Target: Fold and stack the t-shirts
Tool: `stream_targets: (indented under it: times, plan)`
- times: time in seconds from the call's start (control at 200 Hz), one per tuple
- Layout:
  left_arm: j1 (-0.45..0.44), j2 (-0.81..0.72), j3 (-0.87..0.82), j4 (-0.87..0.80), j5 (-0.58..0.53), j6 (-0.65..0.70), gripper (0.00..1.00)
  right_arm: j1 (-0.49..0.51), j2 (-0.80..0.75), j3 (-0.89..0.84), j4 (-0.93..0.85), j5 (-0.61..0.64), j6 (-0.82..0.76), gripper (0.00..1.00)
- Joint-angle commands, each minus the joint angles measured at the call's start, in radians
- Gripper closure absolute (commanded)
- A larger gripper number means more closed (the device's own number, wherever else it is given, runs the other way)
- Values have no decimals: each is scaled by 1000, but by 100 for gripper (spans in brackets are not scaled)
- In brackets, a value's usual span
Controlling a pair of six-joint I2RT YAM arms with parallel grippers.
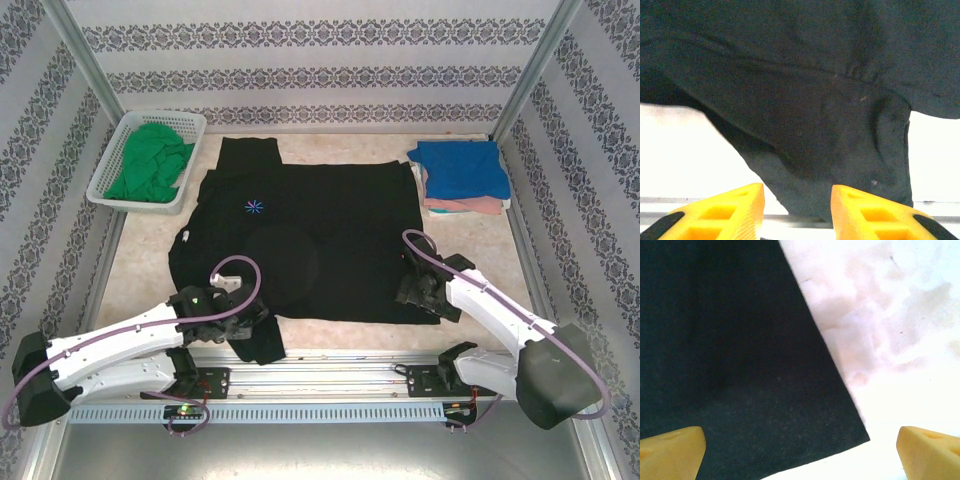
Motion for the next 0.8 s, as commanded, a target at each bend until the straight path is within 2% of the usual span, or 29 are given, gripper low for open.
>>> stream_targets:
  times: [0.0,0.11,0.205,0.285,0.335,0.41,0.57,0.794]
  plan:
    - [-76,3,-6,-137,-45,-213,63,-25,1,-14,16,-10,-14,2]
    - [-121,32,-47,-129,-10,-270,63,-46,12,-14,22,-9,-14,2]
    - [-121,68,-125,-14,63,-235,60,-59,17,-21,62,-35,3,2]
    - [-119,93,-174,69,108,-213,56,-58,-17,-65,159,-112,41,2]
    - [-119,91,-176,79,106,-210,54,-57,-32,-91,194,-132,69,2]
    - [-118,74,-186,92,85,-205,50,-61,-28,-97,186,-98,82,2]
    - [-104,64,-209,186,56,-185,49,-62,16,-76,156,-90,47,2]
    - [-95,154,-223,330,72,-153,49,-60,40,-94,191,-100,34,2]
